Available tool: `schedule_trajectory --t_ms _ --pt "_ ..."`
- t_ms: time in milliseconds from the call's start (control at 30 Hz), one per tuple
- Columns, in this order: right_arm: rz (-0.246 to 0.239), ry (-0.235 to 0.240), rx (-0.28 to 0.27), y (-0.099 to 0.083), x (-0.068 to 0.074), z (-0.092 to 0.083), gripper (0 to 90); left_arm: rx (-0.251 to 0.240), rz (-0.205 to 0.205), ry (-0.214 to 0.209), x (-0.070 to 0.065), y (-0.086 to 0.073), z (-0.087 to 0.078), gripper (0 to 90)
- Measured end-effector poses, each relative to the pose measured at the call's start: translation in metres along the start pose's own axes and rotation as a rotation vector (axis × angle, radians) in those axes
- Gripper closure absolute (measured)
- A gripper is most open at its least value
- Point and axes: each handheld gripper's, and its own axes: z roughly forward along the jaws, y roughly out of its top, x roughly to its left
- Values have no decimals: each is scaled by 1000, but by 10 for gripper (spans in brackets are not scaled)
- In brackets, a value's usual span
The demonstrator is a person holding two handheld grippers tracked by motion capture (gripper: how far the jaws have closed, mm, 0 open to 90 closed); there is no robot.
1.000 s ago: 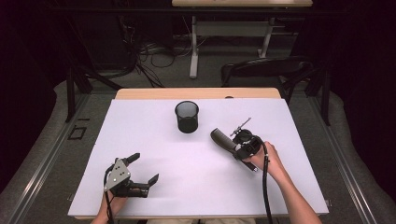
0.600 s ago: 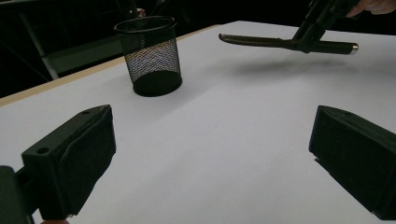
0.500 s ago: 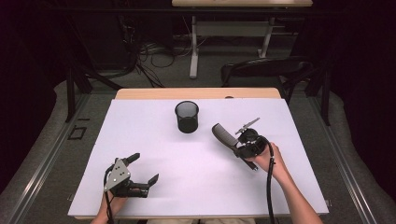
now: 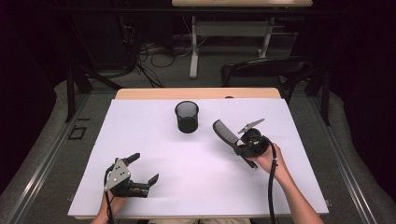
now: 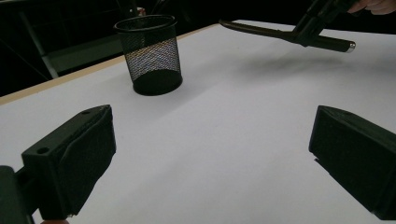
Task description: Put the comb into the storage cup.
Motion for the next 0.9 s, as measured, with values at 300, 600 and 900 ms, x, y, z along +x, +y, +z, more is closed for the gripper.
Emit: schedule_trajectory --t_ms 300,600,900 --pt "2 2 -46 -1 0 -2 726 1 -1 0 0 0 0 6" --pt "-8 -6 -79 1 1 -4 727 0 -11 3 0 0 0 6" --pt "-14 -13 -121 2 5 -9 726 0 -10 7 -1 0 -1 6"
